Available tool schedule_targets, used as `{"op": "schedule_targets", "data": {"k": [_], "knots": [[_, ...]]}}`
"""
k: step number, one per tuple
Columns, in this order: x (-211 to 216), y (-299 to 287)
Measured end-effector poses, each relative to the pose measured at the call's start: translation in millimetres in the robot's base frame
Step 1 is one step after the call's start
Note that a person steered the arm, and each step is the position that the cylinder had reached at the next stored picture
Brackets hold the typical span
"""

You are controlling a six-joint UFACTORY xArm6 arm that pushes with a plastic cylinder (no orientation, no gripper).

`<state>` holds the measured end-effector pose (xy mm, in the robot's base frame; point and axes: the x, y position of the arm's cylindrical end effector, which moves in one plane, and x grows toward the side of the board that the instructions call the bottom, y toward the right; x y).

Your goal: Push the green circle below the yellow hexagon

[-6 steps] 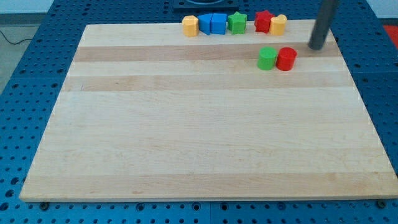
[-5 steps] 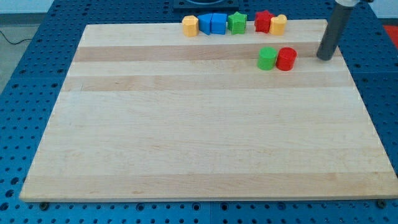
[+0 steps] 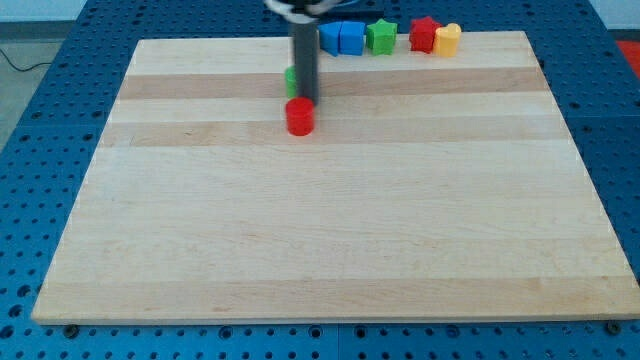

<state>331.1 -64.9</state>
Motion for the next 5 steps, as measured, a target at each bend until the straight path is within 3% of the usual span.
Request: {"op": "schedule_targets", "data": {"k": [1,4,5], "knots": [[-2,-34],[-10,23],[-35,22]]}}
